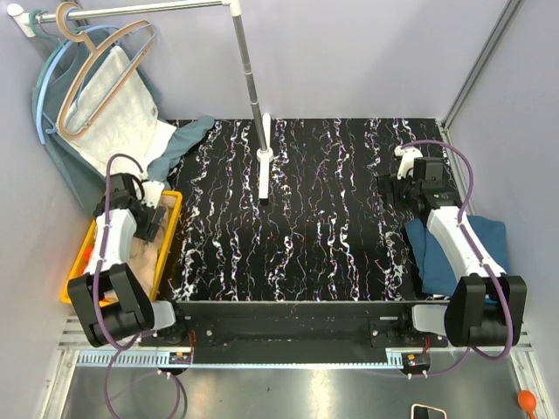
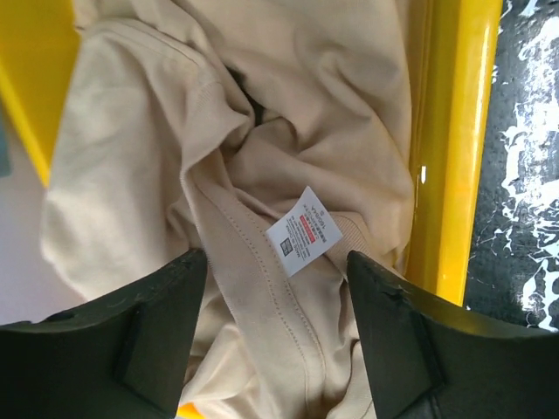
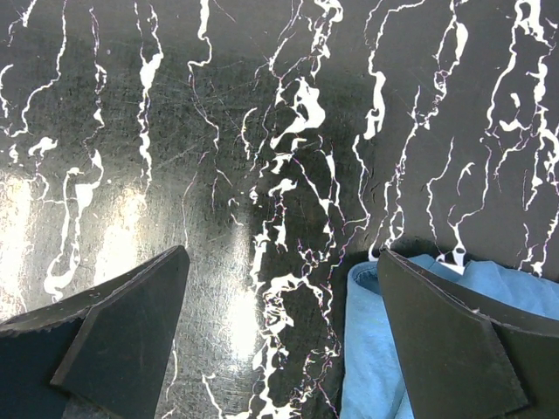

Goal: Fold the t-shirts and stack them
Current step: Grab the tshirt from the pile, then move the tshirt to the center of the board

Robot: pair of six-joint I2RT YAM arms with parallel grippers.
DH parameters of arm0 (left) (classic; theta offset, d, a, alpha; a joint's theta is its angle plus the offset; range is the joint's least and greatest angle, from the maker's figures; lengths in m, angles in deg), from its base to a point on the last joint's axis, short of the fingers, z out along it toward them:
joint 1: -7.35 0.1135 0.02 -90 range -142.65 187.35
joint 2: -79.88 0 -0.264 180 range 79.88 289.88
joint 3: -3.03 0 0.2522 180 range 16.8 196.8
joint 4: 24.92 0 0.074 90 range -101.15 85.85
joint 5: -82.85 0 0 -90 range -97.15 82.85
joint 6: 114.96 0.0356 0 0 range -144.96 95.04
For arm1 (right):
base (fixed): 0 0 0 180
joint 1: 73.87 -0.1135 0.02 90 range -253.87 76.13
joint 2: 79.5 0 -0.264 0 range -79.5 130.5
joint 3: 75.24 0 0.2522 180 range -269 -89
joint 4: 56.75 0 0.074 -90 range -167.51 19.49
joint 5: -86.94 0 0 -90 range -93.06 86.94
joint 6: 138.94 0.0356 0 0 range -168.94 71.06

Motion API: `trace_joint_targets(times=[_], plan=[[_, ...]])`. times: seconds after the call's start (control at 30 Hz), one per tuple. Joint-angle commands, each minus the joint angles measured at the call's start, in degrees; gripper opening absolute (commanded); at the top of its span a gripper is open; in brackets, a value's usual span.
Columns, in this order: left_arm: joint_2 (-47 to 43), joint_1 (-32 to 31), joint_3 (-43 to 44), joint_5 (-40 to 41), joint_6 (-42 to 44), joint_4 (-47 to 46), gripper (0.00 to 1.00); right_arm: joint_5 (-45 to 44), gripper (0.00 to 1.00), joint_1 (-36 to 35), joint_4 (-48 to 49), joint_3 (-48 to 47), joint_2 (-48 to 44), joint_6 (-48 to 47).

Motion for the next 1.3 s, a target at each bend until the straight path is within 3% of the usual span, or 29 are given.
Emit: trace_joint_targets(times=[0.0, 0.1, 0.23, 0.27, 0.3, 0.5, 0.6, 0.73, 0.93, 1.07, 1.13, 1.27], plan=[[1.4, 2.0, -1.1, -3.0, 1.3, -2.5, 0.68, 0.5, 1.0, 0.0, 0.1, -0.7, 0.5, -1.2], [1.8, 2.6, -1.7, -3.0, 1.9, -2.5, 0.59, 0.6, 1.0, 0.0, 0.0, -0.6, 0.7, -1.3], [2.6, 2.8, -2.6, -4.3, 2.3, -2.4, 0.37, 0.6, 0.99, 0.0, -0.1, -0.7, 1.0, -1.4], [2.7, 2.9, -2.4, -4.6, 2.1, -2.0, 0.05, 0.6, 1.0, 0.0, -0.1, -0.8, 1.1, -1.4], [2.7, 2.8, -2.3, -4.6, 1.2, -2.0, 0.0, 0.7, 1.0, 0.0, -0.2, -0.7, 1.1, -1.4], [-2.5, 2.6, 5.3, -14.4, -2.4, 2.7, 0.0, 0.8, 1.0, 0.0, -0.3, -0.8, 1.8, -1.6], [-4.1, 2.4, 17.8, -21.2, -6.9, 7.0, 0.0, 0.8, 1.0, 0.0, -0.4, -0.9, 2.2, -1.6], [-3.6, 0.8, 41.6, -30.2, -13.2, 10.6, 0.0, 0.7, 1.0, 0.0, -0.4, -0.9, 2.6, -1.8], [-0.6, -6.9, 63.5, -37.7, -20.2, 12.0, 0.0, 0.8, 1.0, 0.0, -0.4, -0.9, 2.9, -2.0], [1.3, -14.6, 71.6, -40.9, -22.0, 11.7, 0.0, 0.8, 1.0, 0.1, -0.5, -0.7, 3.2, -2.3], [1.8, -17.4, 74.5, -46.3, -24.2, 10.7, 0.0, 0.6, 1.0, 0.1, -0.5, -0.7, 3.3, -2.4], [1.0, -21.9, 73.4, -54.0, -30.1, 6.0, 0.0, 0.2, 1.0, 0.0, -0.4, -0.7, 3.4, -2.7]])
